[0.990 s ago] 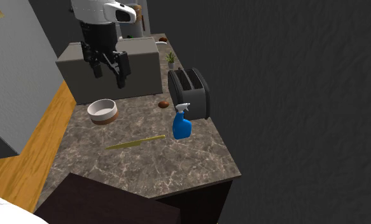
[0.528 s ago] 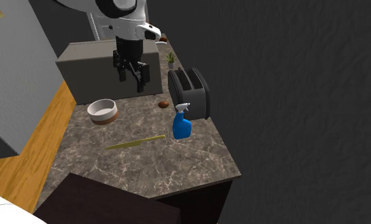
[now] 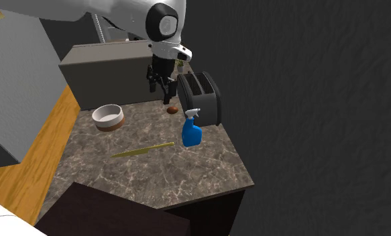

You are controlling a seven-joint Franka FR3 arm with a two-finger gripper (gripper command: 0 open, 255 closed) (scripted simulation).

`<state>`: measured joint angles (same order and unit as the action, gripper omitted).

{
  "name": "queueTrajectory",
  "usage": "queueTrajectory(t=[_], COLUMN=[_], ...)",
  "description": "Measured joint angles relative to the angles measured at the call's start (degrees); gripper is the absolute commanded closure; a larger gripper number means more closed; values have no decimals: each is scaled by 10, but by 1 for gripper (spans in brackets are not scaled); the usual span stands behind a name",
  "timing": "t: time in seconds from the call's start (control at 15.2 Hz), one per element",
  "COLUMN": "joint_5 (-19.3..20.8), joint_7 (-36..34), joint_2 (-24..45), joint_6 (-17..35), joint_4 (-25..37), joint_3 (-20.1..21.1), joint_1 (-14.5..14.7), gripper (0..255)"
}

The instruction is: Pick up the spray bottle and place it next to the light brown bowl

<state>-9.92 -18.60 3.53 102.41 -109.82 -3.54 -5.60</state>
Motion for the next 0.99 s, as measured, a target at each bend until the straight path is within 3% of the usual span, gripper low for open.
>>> queueTrajectory(t=[0.59, 0.99], joint_5=[-46, -78], joint_7=[-44, -80], joint_2=[204, 352], joint_6=[-2, -26], joint_4=[159, 301], joint_3=[-17, -22], joint_1=[-29, -56], gripper=[0, 0])
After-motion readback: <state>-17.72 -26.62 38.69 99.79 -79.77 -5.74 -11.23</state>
